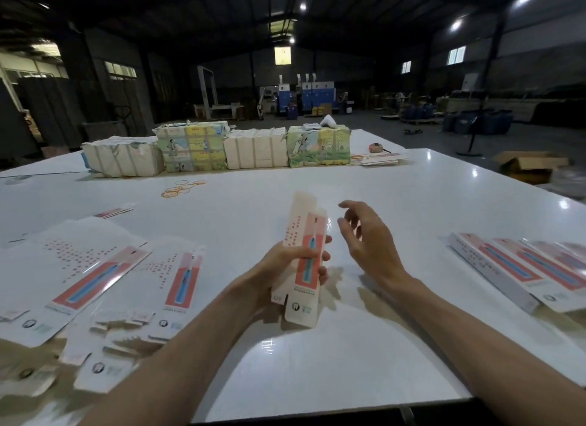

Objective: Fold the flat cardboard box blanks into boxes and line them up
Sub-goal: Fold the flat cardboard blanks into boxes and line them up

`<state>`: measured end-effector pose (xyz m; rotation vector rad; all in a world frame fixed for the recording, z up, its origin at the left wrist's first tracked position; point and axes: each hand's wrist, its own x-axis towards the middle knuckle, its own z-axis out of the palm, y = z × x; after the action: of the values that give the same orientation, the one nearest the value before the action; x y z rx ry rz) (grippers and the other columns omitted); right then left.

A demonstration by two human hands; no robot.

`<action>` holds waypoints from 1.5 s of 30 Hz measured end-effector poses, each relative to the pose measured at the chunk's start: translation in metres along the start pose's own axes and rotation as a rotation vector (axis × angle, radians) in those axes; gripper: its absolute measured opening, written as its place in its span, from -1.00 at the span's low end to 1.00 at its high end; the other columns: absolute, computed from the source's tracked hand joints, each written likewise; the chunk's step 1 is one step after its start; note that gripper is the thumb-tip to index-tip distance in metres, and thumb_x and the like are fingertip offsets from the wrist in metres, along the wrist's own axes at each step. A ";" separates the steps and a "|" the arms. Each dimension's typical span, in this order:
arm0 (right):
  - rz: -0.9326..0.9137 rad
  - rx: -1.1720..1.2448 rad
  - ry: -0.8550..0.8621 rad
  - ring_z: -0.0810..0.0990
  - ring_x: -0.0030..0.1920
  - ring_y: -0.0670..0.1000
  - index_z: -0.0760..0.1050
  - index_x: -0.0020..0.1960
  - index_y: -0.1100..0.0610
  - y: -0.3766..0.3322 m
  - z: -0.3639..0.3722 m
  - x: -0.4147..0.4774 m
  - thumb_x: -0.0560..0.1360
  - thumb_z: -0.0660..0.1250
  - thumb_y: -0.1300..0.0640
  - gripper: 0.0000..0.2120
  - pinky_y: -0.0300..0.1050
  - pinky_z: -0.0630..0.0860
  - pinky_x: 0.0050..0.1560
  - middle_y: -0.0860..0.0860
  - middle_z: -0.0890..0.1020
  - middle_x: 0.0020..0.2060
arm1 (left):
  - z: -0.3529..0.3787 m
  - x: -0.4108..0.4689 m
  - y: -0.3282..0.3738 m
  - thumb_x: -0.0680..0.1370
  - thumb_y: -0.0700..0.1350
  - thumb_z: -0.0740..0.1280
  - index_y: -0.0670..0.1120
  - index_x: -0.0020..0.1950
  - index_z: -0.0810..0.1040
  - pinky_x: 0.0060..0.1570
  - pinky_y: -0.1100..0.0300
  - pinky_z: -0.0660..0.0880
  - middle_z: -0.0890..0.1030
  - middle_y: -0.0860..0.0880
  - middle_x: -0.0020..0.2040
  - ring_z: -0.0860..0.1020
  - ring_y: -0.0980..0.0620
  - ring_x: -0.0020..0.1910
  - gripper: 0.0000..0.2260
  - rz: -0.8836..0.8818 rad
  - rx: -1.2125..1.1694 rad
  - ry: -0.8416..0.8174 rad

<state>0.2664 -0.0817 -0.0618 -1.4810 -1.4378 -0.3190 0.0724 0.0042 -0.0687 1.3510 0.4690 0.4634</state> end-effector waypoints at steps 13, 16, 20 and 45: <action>-0.103 -0.019 -0.165 0.38 0.42 -0.04 0.62 0.33 0.12 -0.001 0.003 0.010 0.66 0.36 0.03 -0.70 -0.13 0.59 0.26 -0.03 0.51 0.35 | 0.005 -0.005 -0.007 0.51 -0.02 0.59 -0.03 0.39 0.50 0.00 -0.02 0.67 0.70 -0.20 0.21 0.73 -0.23 0.02 -0.50 -0.016 -0.017 -0.081; 0.018 0.175 -0.127 0.47 0.33 -0.04 0.66 0.19 0.11 -0.010 -0.002 0.015 0.64 0.41 0.12 -0.84 -0.26 0.61 0.20 -0.07 0.53 0.25 | 0.008 -0.007 -0.004 0.56 -0.03 0.52 0.00 0.39 0.56 0.02 -0.01 0.66 0.70 -0.19 0.21 0.73 -0.21 0.02 -0.59 -0.001 0.014 -0.087; 0.224 0.350 -0.109 0.56 0.26 0.01 0.69 0.01 0.12 -0.022 -0.011 0.022 0.61 0.45 0.11 -0.91 -0.15 0.66 0.16 -0.04 0.49 0.29 | 0.008 -0.010 0.002 0.62 -0.02 0.43 -0.05 0.42 0.54 0.00 0.03 0.65 0.70 -0.16 0.18 0.70 -0.13 -0.05 -0.62 0.021 0.044 -0.127; 0.436 0.834 -0.159 0.64 0.20 0.22 0.68 -0.04 0.29 -0.021 -0.030 0.020 0.59 0.40 0.14 -0.79 0.16 0.63 0.23 0.16 0.57 0.28 | 0.032 -0.019 0.020 0.58 0.43 0.13 -0.09 0.39 0.52 0.09 -0.08 0.66 0.70 -0.13 0.12 0.68 -0.16 0.00 -0.33 -0.065 -0.110 -0.263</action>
<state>0.2665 -0.0971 -0.0231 -1.0751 -1.1058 0.6159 0.0736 -0.0290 -0.0429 1.2652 0.2657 0.2487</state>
